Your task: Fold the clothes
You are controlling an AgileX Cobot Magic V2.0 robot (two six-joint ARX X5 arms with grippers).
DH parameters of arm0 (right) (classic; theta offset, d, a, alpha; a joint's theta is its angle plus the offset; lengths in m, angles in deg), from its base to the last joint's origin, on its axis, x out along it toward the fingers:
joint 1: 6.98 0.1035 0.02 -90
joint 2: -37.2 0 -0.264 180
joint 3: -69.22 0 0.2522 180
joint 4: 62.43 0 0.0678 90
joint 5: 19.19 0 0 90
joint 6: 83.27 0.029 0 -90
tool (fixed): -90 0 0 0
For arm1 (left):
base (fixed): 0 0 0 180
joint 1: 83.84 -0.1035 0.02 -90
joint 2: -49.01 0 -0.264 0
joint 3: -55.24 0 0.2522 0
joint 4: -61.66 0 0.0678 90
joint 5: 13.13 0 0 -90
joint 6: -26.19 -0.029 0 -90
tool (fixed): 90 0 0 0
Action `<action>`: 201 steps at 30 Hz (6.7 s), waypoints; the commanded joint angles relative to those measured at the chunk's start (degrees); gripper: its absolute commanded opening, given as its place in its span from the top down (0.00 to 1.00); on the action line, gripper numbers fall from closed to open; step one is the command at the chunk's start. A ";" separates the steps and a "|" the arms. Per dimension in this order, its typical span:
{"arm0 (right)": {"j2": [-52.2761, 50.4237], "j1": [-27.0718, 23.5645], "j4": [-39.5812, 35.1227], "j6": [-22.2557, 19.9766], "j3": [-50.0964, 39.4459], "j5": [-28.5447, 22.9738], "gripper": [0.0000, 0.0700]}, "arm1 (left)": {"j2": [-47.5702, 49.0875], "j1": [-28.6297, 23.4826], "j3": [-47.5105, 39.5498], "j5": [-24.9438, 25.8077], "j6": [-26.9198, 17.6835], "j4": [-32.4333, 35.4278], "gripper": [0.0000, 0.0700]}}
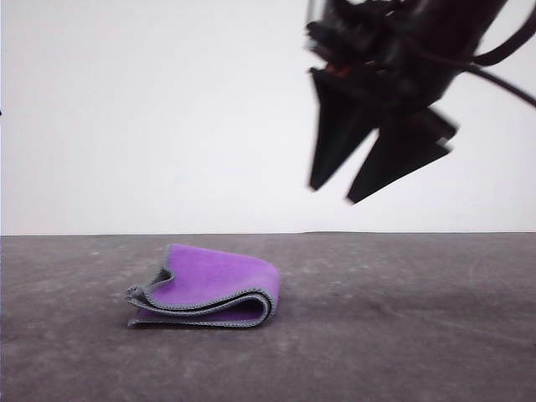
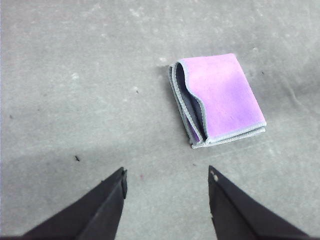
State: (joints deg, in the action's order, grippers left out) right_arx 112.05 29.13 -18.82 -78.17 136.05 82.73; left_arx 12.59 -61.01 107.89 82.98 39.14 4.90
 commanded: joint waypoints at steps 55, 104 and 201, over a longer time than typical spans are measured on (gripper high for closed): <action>-25.20 -8.71 -27.72 6.43 -28.32 2.69 0.98 | 13.72 -5.73 -18.16 -0.19 -4.70 22.32 1.00; -30.34 -12.63 -24.77 -0.89 -29.96 -2.48 0.98 | 36.17 -24.81 -38.18 -0.77 -10.38 32.65 1.00; -74.65 -36.30 -20.81 -2.58 -52.38 -13.48 0.98 | 36.17 -24.81 -38.18 -0.77 -10.38 32.64 1.00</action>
State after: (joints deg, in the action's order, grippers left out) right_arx 37.41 -7.10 -39.20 -80.53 83.89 69.25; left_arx 48.74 -85.84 70.87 82.17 29.57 37.79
